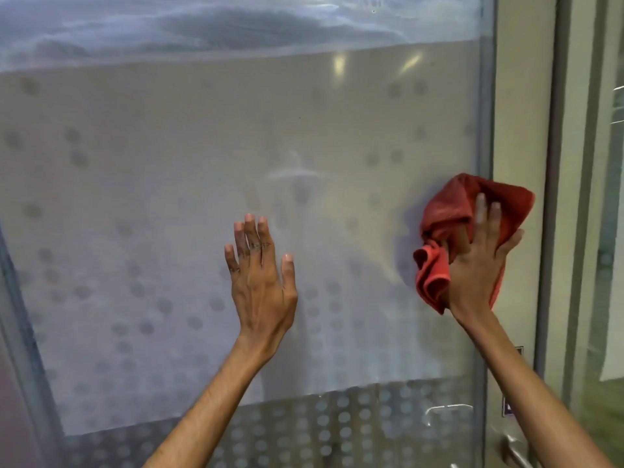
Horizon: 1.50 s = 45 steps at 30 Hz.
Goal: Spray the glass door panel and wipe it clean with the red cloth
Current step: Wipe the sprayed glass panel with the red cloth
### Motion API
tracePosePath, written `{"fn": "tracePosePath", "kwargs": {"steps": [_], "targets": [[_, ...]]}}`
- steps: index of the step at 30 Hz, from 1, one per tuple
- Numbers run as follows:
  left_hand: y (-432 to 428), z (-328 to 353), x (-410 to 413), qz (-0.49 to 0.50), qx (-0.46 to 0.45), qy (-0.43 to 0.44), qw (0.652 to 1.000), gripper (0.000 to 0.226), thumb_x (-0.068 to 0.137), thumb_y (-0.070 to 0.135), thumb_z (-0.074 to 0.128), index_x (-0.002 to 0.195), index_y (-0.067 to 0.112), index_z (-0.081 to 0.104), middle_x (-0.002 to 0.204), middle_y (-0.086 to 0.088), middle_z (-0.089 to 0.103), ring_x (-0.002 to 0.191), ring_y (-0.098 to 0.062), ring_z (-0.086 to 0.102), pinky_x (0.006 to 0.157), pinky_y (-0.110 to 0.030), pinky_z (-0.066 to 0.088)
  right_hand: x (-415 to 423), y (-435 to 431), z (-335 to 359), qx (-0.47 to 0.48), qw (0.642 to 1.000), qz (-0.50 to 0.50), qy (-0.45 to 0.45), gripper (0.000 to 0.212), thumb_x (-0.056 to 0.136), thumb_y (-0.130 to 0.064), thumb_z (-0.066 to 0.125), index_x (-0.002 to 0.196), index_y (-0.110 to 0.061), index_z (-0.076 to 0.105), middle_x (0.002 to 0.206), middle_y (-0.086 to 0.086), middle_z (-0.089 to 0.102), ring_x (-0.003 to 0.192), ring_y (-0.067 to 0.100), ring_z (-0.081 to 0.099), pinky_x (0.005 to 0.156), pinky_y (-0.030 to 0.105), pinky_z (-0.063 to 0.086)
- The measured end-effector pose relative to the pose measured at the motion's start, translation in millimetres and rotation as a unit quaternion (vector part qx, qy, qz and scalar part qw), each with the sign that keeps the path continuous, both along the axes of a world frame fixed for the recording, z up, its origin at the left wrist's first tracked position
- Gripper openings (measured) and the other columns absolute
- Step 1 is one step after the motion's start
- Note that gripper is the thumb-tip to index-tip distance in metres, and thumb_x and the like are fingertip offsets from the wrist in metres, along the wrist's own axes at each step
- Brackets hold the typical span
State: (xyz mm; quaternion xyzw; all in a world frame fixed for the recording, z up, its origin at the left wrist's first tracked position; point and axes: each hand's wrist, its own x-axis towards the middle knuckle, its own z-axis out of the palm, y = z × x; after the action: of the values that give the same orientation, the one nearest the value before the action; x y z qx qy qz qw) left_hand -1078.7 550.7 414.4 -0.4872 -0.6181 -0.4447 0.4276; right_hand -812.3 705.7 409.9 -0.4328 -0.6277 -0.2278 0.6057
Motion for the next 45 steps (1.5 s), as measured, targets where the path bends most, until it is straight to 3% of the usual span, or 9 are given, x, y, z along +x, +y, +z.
{"fn": "tracePosePath", "kwargs": {"steps": [5,10,17,22,30,36,45], "targets": [[-15,37,-29,0.017,0.013,0.001,1.0,0.067,0.102,0.036,0.032,0.157,0.006,0.008,0.166,-0.011,0.001,0.154,-0.022,-0.005,0.124,-0.037,-0.011,-7,0,88,-0.024,0.997,-0.014,0.078,0.065,0.099,-0.055,0.03,0.15,-0.017,0.042,0.167,0.013,0.015,0.154,0.041,0.008,0.116,0.072,0.002],[-32,60,-61,0.041,0.016,0.005,0.999,0.07,0.101,0.038,0.034,0.158,0.009,0.005,0.165,-0.004,-0.006,0.154,-0.019,-0.008,0.124,-0.036,-0.014,-30,-10,172,-0.009,0.995,-0.006,0.102,0.076,0.09,-0.08,0.028,0.155,-0.04,0.027,0.168,0.006,0.011,0.155,0.036,0.004,0.115,0.073,0.002],[-62,70,-107,0.041,0.016,-0.002,0.999,0.07,0.101,0.042,0.027,0.157,0.011,0.001,0.166,-0.005,-0.006,0.154,-0.018,-0.009,0.124,-0.039,-0.012,-71,-33,198,0.0,0.994,0.032,0.102,0.1,0.073,-0.098,0.027,0.157,-0.044,0.015,0.169,0.005,0.008,0.154,0.039,0.003,0.11,0.079,0.002],[-80,72,-145,0.041,0.034,-0.023,0.998,0.07,0.1,0.043,0.025,0.158,0.01,0.001,0.165,-0.004,-0.008,0.154,-0.017,-0.011,0.124,-0.043,-0.01,-141,-74,206,0.015,0.998,0.031,0.058,0.096,0.075,-0.095,0.026,0.156,-0.044,0.017,0.169,0.003,0.007,0.154,0.039,0.001,0.112,0.077,0.001],[-122,70,-225,0.066,0.051,-0.034,0.996,0.071,0.1,0.041,0.026,0.157,0.005,0.004,0.166,-0.01,-0.002,0.154,-0.021,-0.006,0.125,-0.042,-0.008,-302,-163,211,0.08,0.995,0.06,-0.002,0.07,0.091,-0.07,0.03,0.155,-0.042,0.027,0.168,0.003,0.015,0.154,0.039,0.005,0.112,0.076,0.001],[-158,55,-295,0.108,0.058,-0.04,0.992,0.07,0.098,0.036,0.026,0.156,0.001,0.01,0.165,-0.012,0.003,0.154,-0.022,-0.001,0.125,-0.048,0.001,-387,-209,216,0.108,0.989,0.086,-0.059,0.065,0.094,-0.065,0.028,0.155,-0.043,0.024,0.169,0.003,0.012,0.154,0.039,0.003,0.11,0.078,0.0],[-182,32,-340,0.085,0.062,-0.005,0.994,0.06,0.102,0.029,0.024,0.154,0.0,0.017,0.163,-0.012,0.01,0.153,-0.026,0.009,0.126,-0.038,-0.002,-476,-258,206,0.121,0.979,0.112,-0.121,0.063,0.098,-0.062,0.023,0.157,-0.042,0.018,0.169,0.004,0.009,0.154,0.04,0.002,0.111,0.077,-0.004]]}}
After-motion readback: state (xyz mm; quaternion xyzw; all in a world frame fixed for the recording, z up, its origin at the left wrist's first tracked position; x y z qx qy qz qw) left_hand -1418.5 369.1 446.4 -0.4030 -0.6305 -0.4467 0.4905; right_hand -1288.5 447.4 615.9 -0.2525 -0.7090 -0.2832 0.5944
